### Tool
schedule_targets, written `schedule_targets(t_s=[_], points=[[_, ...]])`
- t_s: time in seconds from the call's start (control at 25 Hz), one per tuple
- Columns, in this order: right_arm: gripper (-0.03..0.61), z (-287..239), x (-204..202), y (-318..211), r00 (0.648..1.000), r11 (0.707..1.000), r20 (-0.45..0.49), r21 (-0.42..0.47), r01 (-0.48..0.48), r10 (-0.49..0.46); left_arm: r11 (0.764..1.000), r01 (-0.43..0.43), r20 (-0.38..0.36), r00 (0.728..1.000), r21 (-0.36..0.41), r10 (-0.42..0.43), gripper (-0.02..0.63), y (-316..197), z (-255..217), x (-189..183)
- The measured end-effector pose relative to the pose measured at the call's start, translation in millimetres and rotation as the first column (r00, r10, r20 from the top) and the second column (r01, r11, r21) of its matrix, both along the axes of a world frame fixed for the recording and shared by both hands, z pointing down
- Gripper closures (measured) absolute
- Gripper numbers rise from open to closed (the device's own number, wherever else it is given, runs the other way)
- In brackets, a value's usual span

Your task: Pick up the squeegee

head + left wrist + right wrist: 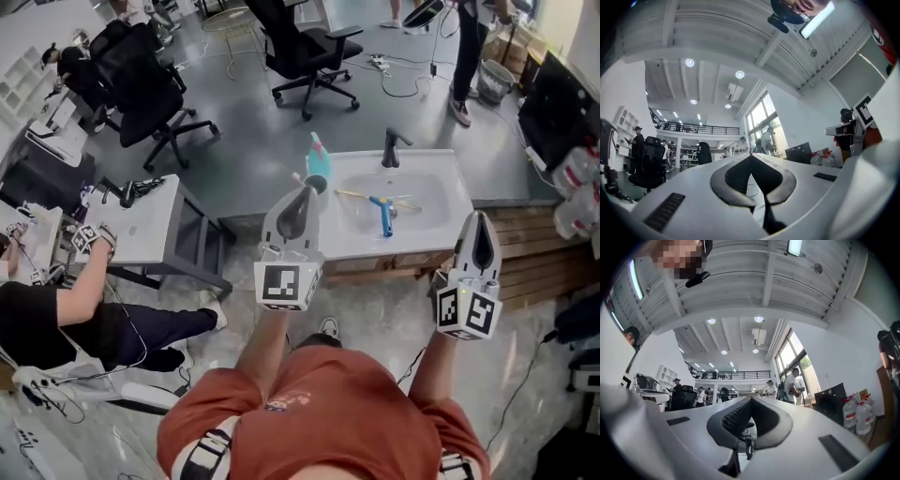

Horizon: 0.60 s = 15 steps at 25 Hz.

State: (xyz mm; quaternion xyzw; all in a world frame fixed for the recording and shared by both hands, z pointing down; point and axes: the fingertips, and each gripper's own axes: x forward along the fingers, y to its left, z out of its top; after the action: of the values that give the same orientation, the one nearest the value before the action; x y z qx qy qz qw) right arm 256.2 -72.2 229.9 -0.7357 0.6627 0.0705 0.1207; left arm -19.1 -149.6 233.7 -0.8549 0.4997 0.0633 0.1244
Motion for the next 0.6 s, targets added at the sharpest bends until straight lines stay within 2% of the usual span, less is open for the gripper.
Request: schedule_targets(t_s=[0.24,0.6], points=[[0.571,12,-36,-93,1.000,0.999,-0.027,-0.041,-0.003,0.002,1.000,0.000,0.005,1.000,-0.008,0.000,0.595,-89,13,-33],[0.571,19,-88,-154,0.998,0.997,-0.066,-0.071,-0.019,0.014,0.999,-0.026,-0.019,1.000,-0.039,0.026,0.597,-156,32,-78]])
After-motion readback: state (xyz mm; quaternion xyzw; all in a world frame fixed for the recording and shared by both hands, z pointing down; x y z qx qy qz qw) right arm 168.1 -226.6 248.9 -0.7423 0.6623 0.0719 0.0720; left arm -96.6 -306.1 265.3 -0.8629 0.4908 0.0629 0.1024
